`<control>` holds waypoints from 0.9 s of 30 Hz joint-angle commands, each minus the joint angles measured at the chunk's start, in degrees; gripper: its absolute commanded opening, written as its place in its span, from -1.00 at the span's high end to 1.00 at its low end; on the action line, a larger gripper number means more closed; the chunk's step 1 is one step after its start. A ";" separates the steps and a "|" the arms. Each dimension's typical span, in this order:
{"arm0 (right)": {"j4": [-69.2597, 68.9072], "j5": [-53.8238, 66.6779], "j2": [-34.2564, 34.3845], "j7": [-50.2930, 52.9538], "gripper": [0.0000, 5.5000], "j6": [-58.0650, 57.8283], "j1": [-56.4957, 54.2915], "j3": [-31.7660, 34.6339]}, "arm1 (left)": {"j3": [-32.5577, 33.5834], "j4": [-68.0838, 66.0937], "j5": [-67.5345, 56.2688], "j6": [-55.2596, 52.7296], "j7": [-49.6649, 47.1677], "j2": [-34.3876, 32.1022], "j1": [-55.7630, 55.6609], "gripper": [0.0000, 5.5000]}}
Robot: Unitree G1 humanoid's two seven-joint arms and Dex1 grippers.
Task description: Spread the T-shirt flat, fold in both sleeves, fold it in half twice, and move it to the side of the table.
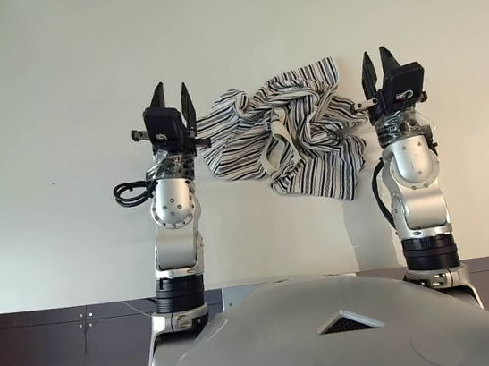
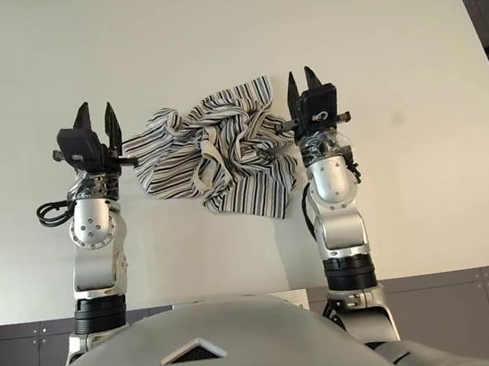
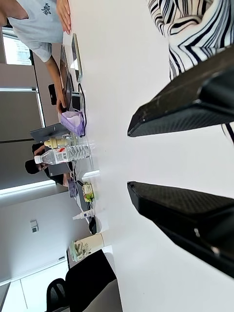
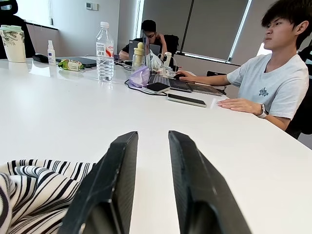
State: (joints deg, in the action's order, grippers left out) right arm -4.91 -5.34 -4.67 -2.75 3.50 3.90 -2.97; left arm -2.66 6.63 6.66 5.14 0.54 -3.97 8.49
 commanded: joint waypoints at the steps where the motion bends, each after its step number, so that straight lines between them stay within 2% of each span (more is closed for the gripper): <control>1: 0.66 -0.34 0.29 0.31 0.59 -0.70 -0.89 -0.31 | 0.21 -1.83 1.03 0.54 -0.22 -0.89 -1.93 0.39; 27: 3.27 -0.87 0.08 0.98 0.59 0.32 -3.29 -0.23 | -0.14 -4.58 0.47 -1.31 0.52 -1.06 -5.49 0.39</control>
State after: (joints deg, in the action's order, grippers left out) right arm -1.97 -6.05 -4.67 -2.06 3.69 1.28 -3.37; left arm -2.65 2.50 7.03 4.41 0.84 -4.85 3.75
